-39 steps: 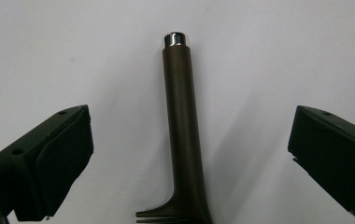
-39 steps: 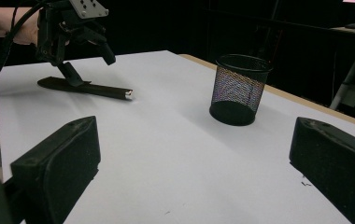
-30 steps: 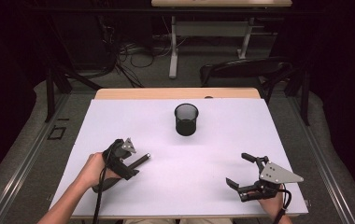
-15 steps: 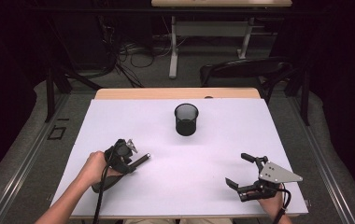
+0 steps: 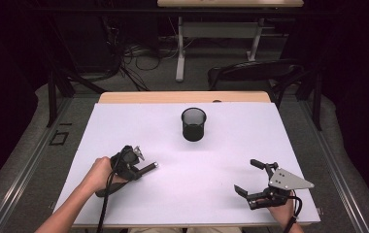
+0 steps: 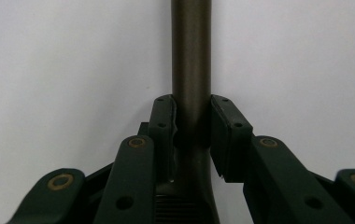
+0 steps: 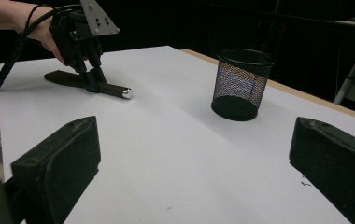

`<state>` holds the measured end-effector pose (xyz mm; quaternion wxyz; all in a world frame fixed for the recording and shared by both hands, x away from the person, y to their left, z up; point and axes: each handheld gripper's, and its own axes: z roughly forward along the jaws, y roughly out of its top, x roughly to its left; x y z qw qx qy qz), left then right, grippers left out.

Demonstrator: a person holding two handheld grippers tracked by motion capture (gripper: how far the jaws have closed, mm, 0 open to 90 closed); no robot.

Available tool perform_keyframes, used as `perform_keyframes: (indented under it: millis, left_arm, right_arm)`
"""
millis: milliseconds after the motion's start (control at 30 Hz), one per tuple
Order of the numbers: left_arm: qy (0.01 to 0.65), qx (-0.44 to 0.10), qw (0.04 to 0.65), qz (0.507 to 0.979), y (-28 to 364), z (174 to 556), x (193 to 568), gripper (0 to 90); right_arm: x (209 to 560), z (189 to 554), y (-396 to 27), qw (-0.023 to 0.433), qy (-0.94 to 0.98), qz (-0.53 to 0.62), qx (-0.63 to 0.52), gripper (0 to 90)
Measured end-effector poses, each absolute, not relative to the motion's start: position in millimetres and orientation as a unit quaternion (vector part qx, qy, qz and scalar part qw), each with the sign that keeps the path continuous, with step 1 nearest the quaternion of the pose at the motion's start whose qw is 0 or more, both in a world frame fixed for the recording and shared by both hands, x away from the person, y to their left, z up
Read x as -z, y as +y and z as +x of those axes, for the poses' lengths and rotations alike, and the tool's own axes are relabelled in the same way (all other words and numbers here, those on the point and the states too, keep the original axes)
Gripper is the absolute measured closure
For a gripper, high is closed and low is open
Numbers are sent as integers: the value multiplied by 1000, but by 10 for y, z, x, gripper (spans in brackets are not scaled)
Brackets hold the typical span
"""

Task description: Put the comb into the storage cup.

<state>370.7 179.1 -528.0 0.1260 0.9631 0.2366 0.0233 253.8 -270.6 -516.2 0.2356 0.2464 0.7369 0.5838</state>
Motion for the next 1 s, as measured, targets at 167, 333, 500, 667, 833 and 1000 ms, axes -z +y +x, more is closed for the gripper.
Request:
perform_keyframes:
  millis: [167,333,500,667,833,1000]
  left_arm:
    - [213,-33,115,970,1754,3694,5268,730]
    - [197,-42,117,972,1738,3664,5235,731]
    - [189,-56,130,972,1754,3650,5119,731]
    - [185,-69,133,971,1747,3635,4988,731]
    - [170,-76,131,974,1694,3603,4866,730]
    - [157,-81,127,976,1630,3586,4793,730]
  right_arm:
    - [5159,2534,-2711,237,737,247,-582,18]
    - [5160,2536,-2709,237,738,246,-582,18]
    - [5164,2539,-2708,235,737,248,-583,18]
    - [5165,2538,-2698,234,738,249,-582,18]
    - [5167,2545,-2696,234,738,247,-582,18]
    - [5167,2546,-2692,233,742,248,-577,18]
